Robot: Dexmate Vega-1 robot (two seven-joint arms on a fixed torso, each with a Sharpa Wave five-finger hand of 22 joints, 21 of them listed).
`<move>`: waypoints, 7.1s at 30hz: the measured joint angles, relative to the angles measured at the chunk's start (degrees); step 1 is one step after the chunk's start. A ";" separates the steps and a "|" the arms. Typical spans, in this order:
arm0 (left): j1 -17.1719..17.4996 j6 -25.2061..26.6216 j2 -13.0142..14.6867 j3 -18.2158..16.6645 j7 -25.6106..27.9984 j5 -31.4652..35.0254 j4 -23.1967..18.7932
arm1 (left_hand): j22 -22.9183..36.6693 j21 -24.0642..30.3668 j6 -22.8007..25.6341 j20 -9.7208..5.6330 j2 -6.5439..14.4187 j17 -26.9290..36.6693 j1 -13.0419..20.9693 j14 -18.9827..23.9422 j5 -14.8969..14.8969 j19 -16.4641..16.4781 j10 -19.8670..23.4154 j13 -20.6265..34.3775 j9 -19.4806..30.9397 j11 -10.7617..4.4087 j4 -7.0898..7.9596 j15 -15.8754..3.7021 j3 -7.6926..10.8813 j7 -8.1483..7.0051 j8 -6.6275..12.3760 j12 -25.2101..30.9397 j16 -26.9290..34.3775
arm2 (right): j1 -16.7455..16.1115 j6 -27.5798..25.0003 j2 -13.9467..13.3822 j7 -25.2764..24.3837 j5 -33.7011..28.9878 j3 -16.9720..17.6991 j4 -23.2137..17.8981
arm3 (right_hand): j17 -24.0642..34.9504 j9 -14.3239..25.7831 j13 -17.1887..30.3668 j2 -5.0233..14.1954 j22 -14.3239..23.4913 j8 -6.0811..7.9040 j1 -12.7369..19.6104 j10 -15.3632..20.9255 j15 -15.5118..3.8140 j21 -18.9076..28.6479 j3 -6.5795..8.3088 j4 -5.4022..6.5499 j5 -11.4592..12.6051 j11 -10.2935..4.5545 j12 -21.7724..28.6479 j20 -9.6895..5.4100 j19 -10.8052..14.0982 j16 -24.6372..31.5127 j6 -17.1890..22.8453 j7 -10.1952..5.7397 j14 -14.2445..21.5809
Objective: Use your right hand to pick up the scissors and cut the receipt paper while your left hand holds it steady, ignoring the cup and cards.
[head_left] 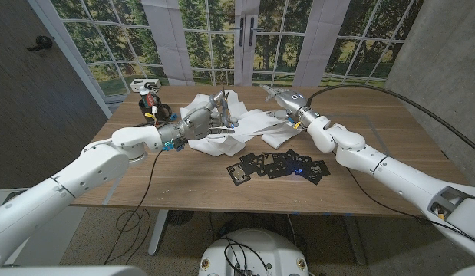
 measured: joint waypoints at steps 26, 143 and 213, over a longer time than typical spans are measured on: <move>-1.44 0.42 -0.54 0.80 -1.24 0.31 1.26 | 0.00 0.00 0.00 0.00 0.00 -0.29 0.00 -0.01 0.28 0.00 -0.13 0.19 0.28 0.13 0.24 0.01 -0.24 0.00 -0.07 0.24 -0.21 | 1.63 0.24 0.60 -0.01 -1.12 -2.41 3.49 | -0.80 0.01 -0.43 -0.70 0.00 0.00 -0.08 -3.21 -0.01 -0.96 -1.04 0.57 -0.38 -0.10 -3.45 0.00 0.00 -0.27 -1.47 0.42 -2.06; 1.26 -1.72 -0.18 0.00 -2.52 -0.90 0.47 | 0.00 -0.40 0.07 0.00 0.60 -0.14 -0.15 1.02 0.64 0.00 -0.26 -0.47 0.52 0.26 0.94 -0.40 0.00 0.34 -0.09 1.48 -0.44 | -3.67 -1.84 2.59 -12.23 6.22 0.19 4.64 | -2.87 -0.28 3.02 5.61 0.13 3.16 9.99 16.79 -0.34 -1.26 18.35 7.43 1.64 0.60 -4.31 -4.29 2.68 8.43 16.50 0.11 6.71; 2.88 -3.39 -0.78 -0.11 -1.28 -0.74 -0.03 | 0.00 -0.40 0.02 0.00 1.73 -0.15 -0.23 1.02 0.62 0.00 -0.30 -0.77 0.54 0.30 0.94 -0.40 0.00 0.39 -0.04 2.09 -0.84 | -10.21 -14.67 2.73 -13.12 9.90 6.80 -8.32 | 14.85 10.93 37.93 5.91 6.57 -0.27 0.58 12.83 -6.16 23.79 20.42 1.97 17.23 0.99 25.88 -6.64 21.77 10.99 48.07 -1.63 42.55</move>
